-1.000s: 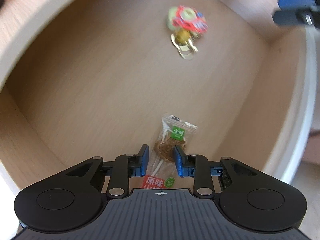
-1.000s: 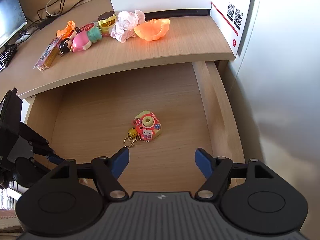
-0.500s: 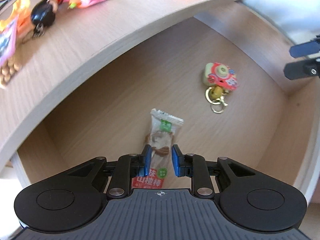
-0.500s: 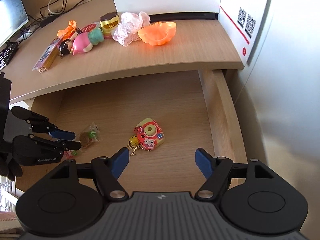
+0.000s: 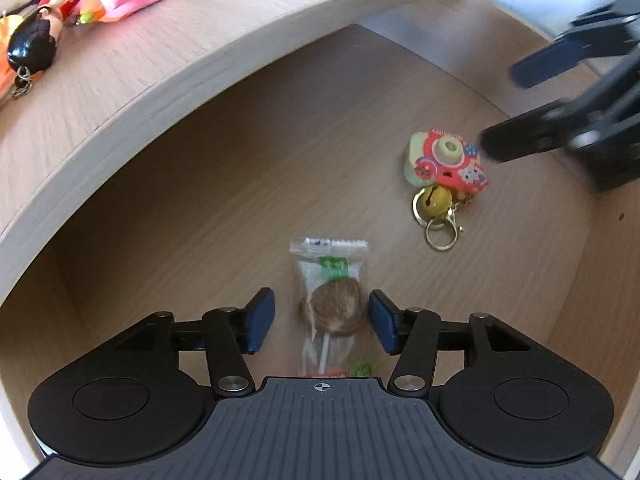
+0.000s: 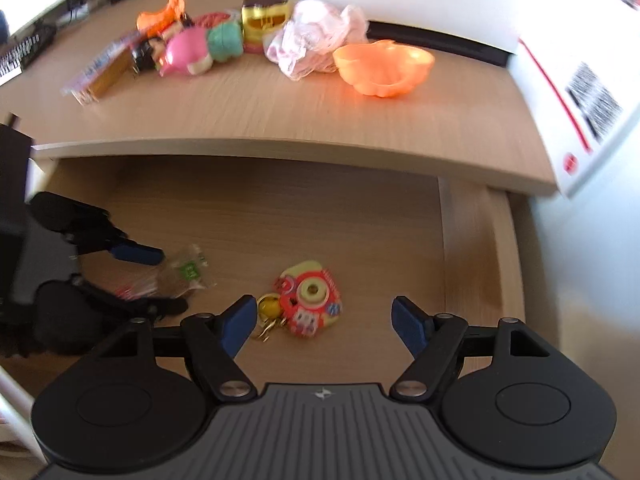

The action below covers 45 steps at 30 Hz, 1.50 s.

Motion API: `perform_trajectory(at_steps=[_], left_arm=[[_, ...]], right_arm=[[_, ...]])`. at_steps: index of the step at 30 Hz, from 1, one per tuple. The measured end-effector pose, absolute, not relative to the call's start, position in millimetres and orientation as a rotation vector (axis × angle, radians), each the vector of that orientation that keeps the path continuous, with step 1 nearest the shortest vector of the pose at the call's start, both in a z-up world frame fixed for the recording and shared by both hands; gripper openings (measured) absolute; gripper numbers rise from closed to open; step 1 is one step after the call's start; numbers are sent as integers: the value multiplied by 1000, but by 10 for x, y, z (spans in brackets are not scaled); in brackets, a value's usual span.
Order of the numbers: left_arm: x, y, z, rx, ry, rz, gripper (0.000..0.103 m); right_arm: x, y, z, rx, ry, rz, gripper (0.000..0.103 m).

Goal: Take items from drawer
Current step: 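Grasp the wrapped candy stick with the left tool while the right tool grasps the pink bell keychain, then carry the candy stick and keychain onto the desk and open both tools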

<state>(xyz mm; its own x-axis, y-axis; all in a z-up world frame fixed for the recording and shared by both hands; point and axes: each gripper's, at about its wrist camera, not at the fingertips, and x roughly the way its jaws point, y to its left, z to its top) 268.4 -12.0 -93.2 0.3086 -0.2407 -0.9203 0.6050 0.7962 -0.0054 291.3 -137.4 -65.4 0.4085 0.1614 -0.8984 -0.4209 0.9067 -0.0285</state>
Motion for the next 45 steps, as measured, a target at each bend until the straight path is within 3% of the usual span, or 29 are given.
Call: perform_trajectory(at_steps=[4,15,18,29,33,38,45], left_arm=[[2719,-68,-885,355,1137,-536,42],[2681,-10,-795,320,1134,-528,42],[2655,-1,-772,312,1127,-525,42],[2425,35,-653,260,1194,-536,40],[2201,162,-251,163,1123,-535,40],[2138,422,720,14,920,-504,40],[2850,387,1577,12,692,-337,40]], right_arm=[[3151,-1270,-862,-282,1135,377,75],[3417,-1094,-1282,-242,1239,411,75],[3396,-1065,-1246,-258,1230,427,50],[3094,-1148,-879,-216,1204,451,44],[2913,-1278,-560,-179,1146,460,42],[2790,-1426,130,-78,992,488,42],[3084,-1237,940,-17,732,511,41]])
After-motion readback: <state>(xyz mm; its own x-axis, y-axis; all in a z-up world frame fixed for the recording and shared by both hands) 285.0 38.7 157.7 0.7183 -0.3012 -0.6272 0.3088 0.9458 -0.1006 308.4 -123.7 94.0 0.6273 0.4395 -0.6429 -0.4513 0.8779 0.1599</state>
